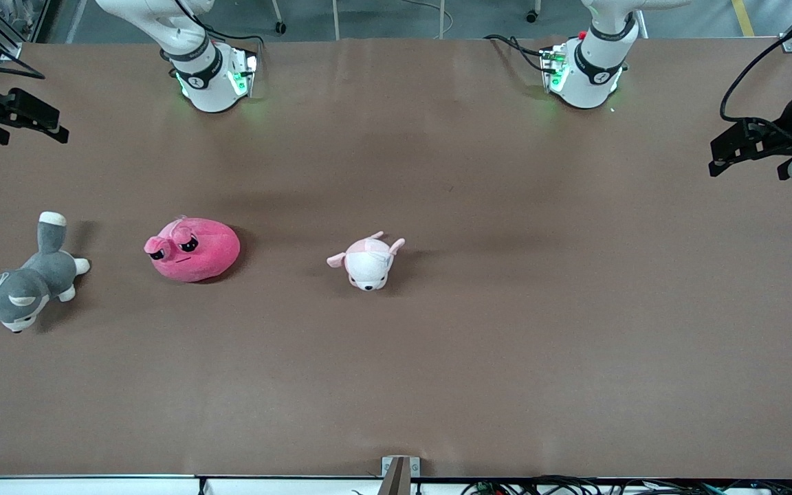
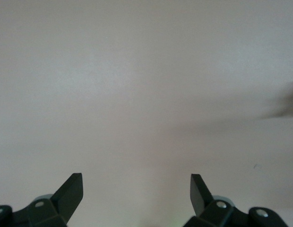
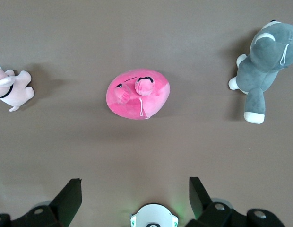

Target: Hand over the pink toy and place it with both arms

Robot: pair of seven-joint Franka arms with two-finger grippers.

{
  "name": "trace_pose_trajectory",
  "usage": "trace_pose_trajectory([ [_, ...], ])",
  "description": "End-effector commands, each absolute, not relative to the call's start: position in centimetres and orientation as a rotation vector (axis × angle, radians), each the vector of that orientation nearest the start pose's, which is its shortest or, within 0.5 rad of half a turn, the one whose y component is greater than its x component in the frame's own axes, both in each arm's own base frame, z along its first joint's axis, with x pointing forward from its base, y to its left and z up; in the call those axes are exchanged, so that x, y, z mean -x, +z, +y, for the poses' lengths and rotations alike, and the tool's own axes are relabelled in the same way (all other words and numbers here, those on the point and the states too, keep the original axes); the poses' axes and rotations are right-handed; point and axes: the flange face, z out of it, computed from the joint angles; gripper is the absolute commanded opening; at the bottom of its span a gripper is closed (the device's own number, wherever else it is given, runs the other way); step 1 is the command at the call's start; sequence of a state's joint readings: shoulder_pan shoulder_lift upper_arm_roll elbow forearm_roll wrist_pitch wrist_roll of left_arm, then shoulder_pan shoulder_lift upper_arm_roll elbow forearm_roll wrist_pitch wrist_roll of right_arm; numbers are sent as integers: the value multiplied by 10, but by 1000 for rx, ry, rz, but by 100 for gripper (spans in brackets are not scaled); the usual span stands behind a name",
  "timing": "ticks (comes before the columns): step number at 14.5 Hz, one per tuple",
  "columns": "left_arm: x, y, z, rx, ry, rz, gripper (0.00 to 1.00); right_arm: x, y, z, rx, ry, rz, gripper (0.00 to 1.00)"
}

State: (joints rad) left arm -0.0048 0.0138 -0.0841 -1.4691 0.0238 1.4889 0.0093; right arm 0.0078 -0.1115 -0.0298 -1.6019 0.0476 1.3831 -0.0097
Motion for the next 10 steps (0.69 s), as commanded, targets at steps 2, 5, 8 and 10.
trace_pose_trajectory([
  [2, -546, 662, -47, 3128, -15, 159, 100, -489, 660, 0, 3111, 134, 11, 100],
  [5, -546, 662, -47, 3142, -12, 157, 100, -486, 664, -1, 3127, 122, 9, 100],
  [8, -546, 663, -45, 3143, -14, 133, 100, -486, 665, 1, 3129, 120, 3, 100],
  [10, -546, 662, -50, 3141, -12, 147, 100, -477, 674, 1, 3129, 99, 0, 100],
])
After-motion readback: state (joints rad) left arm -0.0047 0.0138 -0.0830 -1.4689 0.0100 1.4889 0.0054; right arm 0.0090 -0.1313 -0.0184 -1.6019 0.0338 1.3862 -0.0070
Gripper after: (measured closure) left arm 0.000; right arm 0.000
